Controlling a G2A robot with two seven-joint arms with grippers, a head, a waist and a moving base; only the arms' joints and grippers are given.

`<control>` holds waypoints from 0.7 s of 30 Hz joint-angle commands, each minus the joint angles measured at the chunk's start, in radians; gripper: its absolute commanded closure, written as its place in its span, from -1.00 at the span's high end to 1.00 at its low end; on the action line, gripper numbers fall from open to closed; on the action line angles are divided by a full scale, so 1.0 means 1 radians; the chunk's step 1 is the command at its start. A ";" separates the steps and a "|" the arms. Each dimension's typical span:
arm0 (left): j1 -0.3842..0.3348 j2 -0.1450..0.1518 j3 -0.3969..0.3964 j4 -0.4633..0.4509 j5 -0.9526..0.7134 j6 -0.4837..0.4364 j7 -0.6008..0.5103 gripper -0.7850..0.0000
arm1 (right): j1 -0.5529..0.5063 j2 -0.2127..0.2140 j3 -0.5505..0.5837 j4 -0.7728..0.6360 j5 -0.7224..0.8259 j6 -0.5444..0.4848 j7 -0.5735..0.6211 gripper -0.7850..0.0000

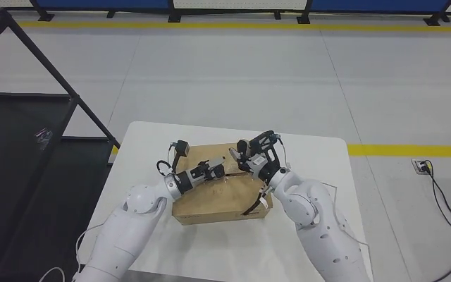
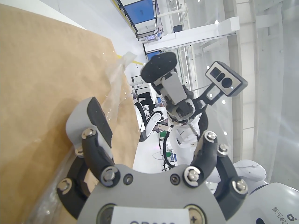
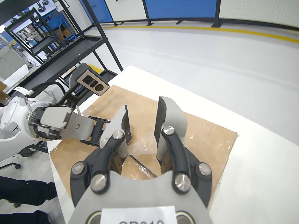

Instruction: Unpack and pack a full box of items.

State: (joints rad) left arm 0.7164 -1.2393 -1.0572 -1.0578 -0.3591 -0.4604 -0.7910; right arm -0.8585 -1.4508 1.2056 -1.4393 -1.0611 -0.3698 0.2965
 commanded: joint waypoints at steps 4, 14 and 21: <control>0.005 -0.001 -0.002 -0.010 0.007 0.004 -0.002 0.92 | 0.004 0.000 -0.018 -0.013 -0.023 0.036 0.041 -0.32; -0.007 -0.008 -0.001 -0.024 0.025 0.028 0.032 0.90 | -0.013 0.009 0.021 -0.009 0.014 0.036 0.006 -0.26; -0.038 -0.024 0.037 -0.014 0.056 0.048 0.051 0.90 | -0.109 0.030 0.108 -0.087 0.023 0.019 -0.033 -0.23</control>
State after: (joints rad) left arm 0.6830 -1.2607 -1.0264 -1.0739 -0.3066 -0.4135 -0.7412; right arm -0.9514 -1.4240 1.2974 -1.5144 -1.0402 -0.3459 0.2665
